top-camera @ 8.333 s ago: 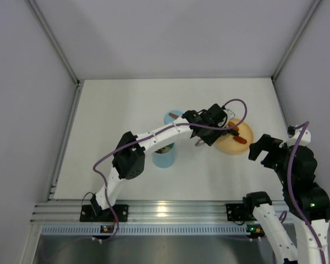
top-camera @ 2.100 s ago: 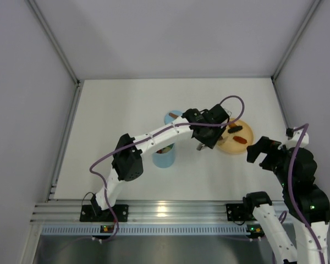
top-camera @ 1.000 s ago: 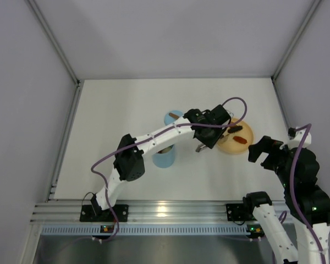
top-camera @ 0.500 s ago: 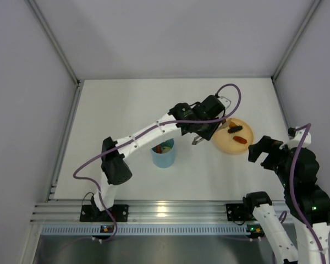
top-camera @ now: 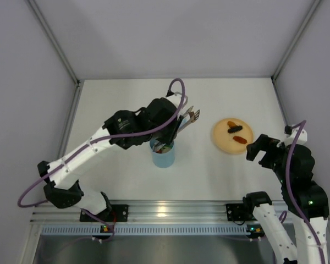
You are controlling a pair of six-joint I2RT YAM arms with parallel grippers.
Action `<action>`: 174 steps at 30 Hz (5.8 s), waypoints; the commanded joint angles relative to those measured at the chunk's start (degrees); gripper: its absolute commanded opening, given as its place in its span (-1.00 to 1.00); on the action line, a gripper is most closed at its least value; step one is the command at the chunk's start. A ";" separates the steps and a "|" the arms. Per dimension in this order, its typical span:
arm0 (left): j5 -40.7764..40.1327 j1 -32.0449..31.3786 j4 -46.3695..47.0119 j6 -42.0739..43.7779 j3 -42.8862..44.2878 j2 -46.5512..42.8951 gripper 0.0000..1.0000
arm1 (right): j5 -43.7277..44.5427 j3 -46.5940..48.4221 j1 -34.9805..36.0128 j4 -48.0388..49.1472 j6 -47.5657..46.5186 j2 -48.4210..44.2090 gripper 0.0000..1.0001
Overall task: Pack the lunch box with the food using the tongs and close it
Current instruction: Place the fake food in the packing box, then pick up the fake food from the plate.
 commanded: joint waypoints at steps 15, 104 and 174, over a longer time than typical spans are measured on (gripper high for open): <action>-2.98 -0.20 -8.74 -8.04 -20.91 -25.62 -0.36 | 0.27 -1.33 -0.70 5.31 0.66 1.83 0.99; 9.94 0.33 28.71 7.69 17.40 42.75 0.01 | 1.50 3.24 -0.70 -2.17 -1.36 -1.69 0.99; 12.50 0.33 23.34 8.13 13.62 37.48 -0.55 | 2.64 3.59 -0.70 -2.43 -1.53 -1.51 0.99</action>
